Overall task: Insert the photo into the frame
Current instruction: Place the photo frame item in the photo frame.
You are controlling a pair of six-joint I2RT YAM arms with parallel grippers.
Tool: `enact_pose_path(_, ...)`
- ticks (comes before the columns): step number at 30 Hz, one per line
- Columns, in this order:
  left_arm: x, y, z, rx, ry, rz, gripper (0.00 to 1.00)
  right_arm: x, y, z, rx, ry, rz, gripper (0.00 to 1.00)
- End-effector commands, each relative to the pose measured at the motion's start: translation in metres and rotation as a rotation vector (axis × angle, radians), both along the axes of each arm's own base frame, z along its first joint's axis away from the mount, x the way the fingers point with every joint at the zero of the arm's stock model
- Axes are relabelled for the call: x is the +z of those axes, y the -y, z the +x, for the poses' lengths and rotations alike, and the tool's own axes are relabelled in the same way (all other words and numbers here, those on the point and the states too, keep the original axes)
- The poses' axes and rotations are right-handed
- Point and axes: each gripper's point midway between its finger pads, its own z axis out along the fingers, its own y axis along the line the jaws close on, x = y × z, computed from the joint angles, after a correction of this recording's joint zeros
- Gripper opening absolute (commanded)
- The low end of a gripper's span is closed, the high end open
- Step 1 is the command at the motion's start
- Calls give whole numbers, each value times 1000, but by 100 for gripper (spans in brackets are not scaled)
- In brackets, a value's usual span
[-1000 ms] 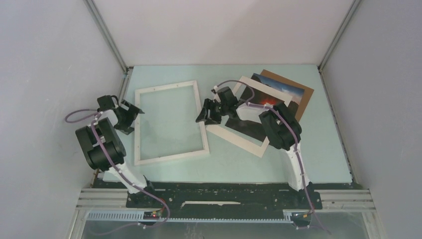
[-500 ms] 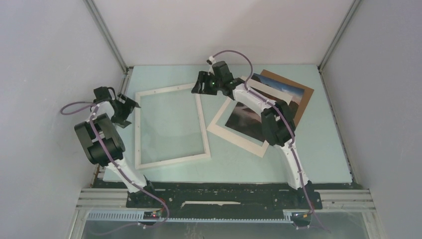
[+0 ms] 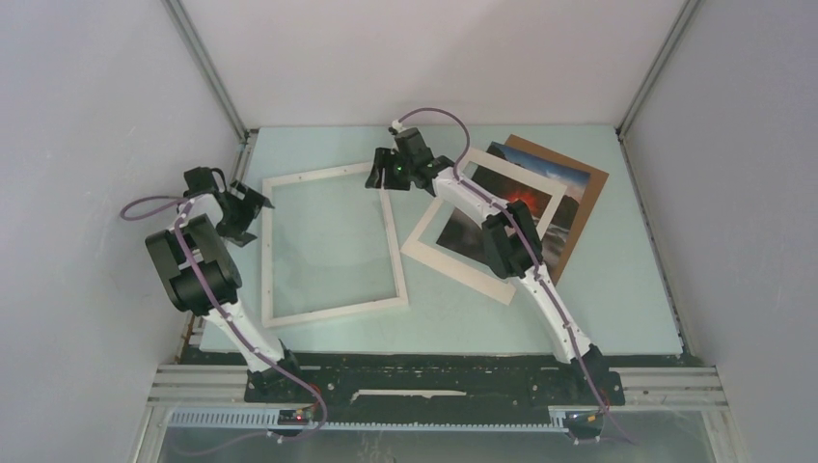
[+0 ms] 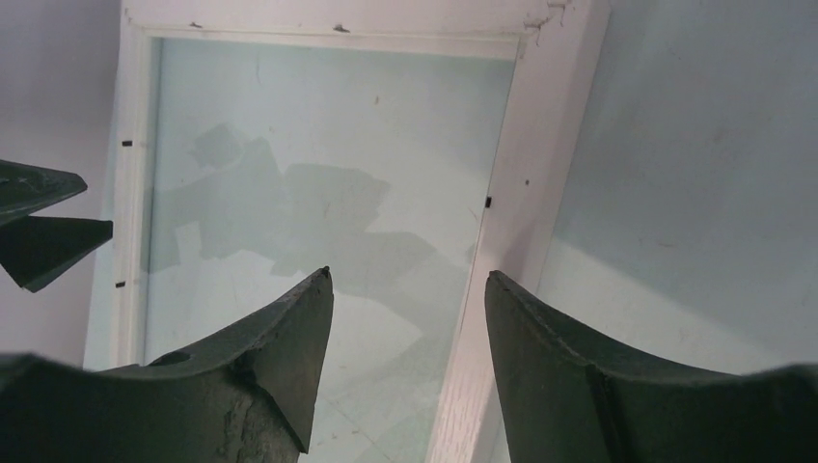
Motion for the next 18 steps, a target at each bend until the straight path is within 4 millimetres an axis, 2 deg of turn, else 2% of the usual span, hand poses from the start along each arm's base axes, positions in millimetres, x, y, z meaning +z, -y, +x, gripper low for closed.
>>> enact_pose_path(1, 16, 4, 9, -35, 70, 4, 100, 9, -6, 14, -20, 63, 8, 67)
enact_pose_path(9, 15, 9, 10, -38, 84, -16, 100, 1, -6, 26, -57, 7, 84, 66)
enact_pose_path(18, 1, 9, 20, -41, 60, -55, 100, -6, -21, 17, -31, -49, 141, 64)
